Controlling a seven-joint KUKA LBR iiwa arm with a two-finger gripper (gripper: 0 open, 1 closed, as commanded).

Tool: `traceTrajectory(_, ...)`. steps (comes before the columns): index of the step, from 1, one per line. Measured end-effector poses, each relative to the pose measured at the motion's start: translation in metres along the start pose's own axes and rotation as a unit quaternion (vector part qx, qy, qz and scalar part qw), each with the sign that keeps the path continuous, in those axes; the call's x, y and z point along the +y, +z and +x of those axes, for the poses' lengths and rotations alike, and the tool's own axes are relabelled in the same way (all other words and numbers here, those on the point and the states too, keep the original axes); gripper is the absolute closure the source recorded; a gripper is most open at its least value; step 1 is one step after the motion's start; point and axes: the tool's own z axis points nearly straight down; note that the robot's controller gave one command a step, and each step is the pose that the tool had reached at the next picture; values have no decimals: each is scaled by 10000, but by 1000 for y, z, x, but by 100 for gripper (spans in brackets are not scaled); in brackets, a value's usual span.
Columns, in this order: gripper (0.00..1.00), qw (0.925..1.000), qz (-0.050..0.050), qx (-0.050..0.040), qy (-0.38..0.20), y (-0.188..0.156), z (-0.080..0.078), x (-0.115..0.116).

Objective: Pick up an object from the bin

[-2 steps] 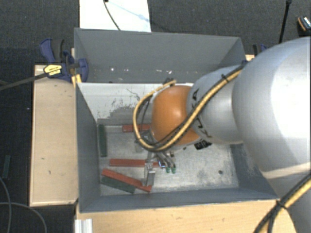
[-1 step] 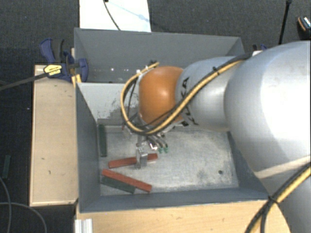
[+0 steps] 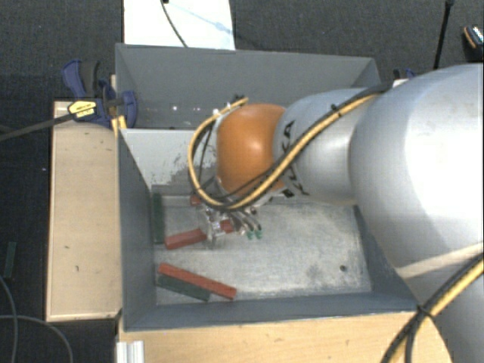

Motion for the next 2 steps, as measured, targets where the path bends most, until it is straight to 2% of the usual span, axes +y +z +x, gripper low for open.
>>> traceTrajectory(1,100,9999,9,-26,-140,-31,-22,-21)
traceTrajectory(2,100,10000,6,-49,4,-180,-1,-34)
